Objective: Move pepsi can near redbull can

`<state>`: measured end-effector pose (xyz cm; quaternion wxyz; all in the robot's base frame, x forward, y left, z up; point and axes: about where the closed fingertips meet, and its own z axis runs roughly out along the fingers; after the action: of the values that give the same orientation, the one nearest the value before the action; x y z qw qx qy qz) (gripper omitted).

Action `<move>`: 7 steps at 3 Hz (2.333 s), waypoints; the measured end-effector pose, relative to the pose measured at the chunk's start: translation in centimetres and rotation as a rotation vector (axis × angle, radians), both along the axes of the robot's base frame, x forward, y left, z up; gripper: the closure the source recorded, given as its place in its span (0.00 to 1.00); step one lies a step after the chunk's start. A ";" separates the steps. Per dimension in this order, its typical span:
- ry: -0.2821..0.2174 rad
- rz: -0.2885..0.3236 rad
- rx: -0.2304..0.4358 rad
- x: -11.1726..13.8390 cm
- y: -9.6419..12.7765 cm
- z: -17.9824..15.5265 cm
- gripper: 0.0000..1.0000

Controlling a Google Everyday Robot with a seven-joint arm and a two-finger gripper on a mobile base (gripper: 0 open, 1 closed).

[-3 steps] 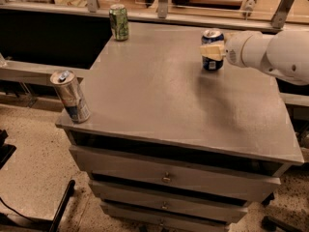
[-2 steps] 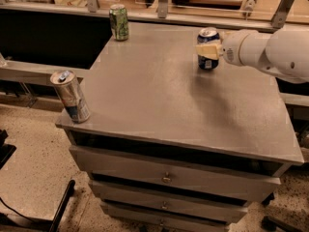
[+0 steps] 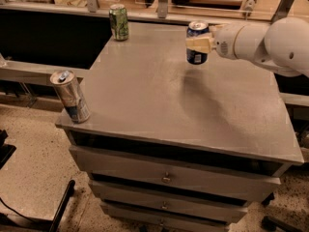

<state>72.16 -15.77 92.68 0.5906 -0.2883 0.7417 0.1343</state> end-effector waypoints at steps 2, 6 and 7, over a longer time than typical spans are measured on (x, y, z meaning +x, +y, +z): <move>0.029 0.195 0.025 -2.4 7.2 0.1 1.00; 0.133 0.489 0.180 -9.3 15.8 -0.2 1.00; 0.147 0.547 0.185 -11.4 17.1 -1.2 1.00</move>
Offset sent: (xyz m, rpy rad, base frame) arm -0.0431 0.1138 0.0073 0.0415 0.0425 0.3115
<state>60.77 1.32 91.48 0.5008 -0.4118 0.6620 0.3760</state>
